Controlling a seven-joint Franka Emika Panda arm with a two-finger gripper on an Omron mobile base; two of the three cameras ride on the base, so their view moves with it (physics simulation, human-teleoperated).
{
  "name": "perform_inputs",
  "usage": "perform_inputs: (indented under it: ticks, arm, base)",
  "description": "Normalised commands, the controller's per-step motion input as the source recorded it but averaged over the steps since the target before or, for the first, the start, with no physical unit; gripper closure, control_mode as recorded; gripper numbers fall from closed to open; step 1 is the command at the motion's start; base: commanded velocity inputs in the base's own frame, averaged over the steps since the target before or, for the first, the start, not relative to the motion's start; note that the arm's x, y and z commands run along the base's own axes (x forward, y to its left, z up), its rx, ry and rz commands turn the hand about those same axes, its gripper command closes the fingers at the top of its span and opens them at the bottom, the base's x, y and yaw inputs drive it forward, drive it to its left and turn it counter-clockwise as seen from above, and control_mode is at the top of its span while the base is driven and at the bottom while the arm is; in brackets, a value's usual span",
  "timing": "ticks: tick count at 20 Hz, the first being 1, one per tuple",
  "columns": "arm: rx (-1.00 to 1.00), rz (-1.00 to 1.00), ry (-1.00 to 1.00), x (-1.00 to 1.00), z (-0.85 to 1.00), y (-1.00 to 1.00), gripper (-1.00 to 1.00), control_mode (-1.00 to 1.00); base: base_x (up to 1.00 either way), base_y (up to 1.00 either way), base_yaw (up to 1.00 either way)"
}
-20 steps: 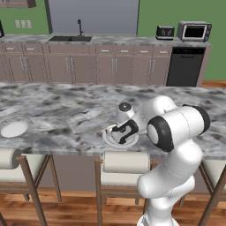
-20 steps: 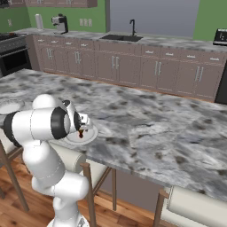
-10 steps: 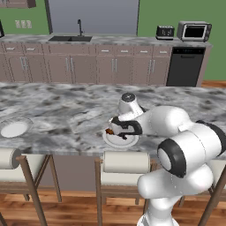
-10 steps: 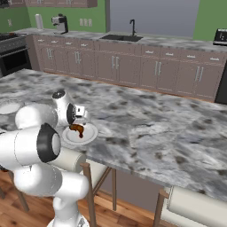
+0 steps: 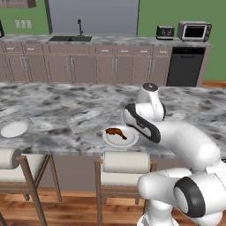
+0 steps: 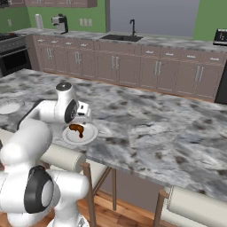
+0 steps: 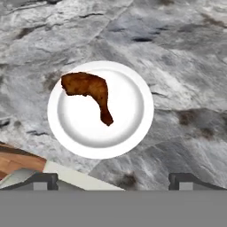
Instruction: Take the chicken drumsticks from the pan and place one on each plate on the dining counter.
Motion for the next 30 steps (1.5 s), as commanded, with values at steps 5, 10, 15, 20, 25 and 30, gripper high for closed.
perform_inputs:
  ticks: [5, 10, 15, 20, 25, 30]
  arm:
    - [0.14, 0.0, 0.0, -0.93, 0.33, -0.23, -1.0, -1.0]
    - [0.02, 0.0, 0.01, -0.77, 0.2, -0.17, -1.0, -1.0]
    - [0.0, 0.0, 0.06, -0.59, 0.06, -0.17, -1.0, -1.0]
    - [-0.01, 0.0, -0.01, -0.36, 0.0, -0.06, -1.0, -1.0]
    - [0.0, 0.0, 0.0, 0.0, 0.0, 0.0, -1.0, -1.0]
    - [0.0, 0.0, 0.0, -0.08, 0.0, 0.0, -1.0, -1.0]
  base:
    - [0.0, 0.0, 0.0]
    - [0.0, 0.0, 0.0]
    - [0.0, 0.0, 0.0]
    - [0.0, 0.0, 0.0]
    - [0.0, 0.0, 0.0]
    - [0.0, 0.0, 0.0]
